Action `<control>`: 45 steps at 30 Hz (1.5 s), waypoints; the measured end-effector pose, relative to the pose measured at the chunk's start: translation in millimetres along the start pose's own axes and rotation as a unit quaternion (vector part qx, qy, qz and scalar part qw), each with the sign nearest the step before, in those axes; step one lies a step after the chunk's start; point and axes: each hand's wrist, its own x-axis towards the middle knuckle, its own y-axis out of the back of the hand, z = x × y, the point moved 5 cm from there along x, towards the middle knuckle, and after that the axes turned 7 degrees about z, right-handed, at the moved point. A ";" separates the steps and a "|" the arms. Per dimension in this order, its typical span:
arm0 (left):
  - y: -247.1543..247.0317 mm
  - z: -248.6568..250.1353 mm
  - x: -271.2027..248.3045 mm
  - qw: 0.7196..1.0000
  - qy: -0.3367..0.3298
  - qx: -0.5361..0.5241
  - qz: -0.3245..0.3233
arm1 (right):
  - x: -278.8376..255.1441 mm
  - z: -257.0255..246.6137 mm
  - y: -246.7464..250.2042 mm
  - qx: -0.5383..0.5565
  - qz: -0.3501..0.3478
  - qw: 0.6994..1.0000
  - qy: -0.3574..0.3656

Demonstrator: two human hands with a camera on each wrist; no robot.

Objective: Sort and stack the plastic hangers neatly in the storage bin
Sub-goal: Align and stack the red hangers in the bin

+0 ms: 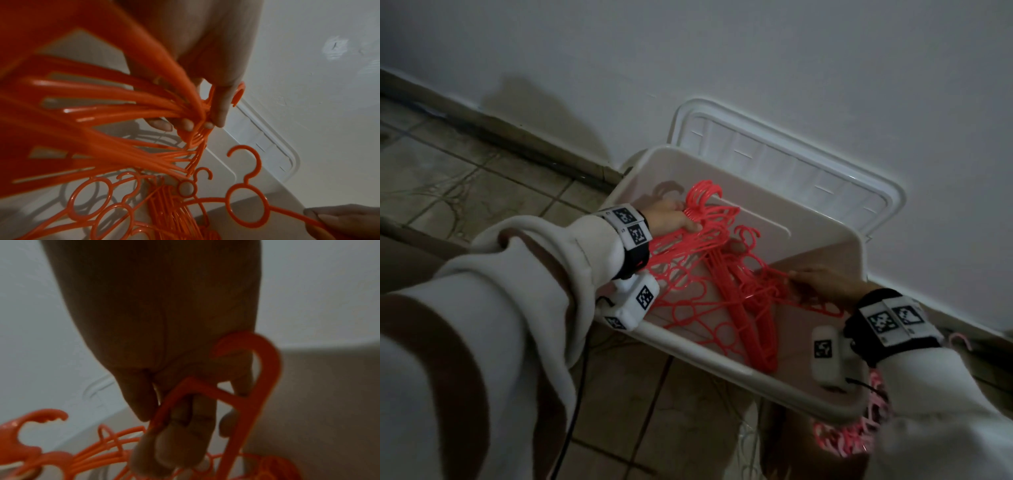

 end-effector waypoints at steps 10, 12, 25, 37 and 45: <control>-8.3 -3.1 -2.0 0.993 0.048 -0.109 -0.018 | -16.4 -31.9 -26.1 0.220 -0.111 0.969 -0.037; -12.3 -2.5 -4.5 0.989 0.049 -0.139 -0.034 | -11.7 -40.8 -41.7 0.213 -0.118 0.969 -0.040; -16.3 -19.7 11.7 0.968 0.072 -0.236 -0.043 | 2.7 -98.6 -103.7 0.263 -0.152 0.952 -0.040; -10.0 -28.1 19.2 0.959 0.068 -0.256 -0.100 | -3.5 -73.0 -82.3 0.235 -0.142 0.955 -0.110; -12.7 -17.3 16.8 0.971 -0.002 -0.201 -0.126 | -6.2 -58.9 -64.7 0.248 -0.103 0.957 -0.107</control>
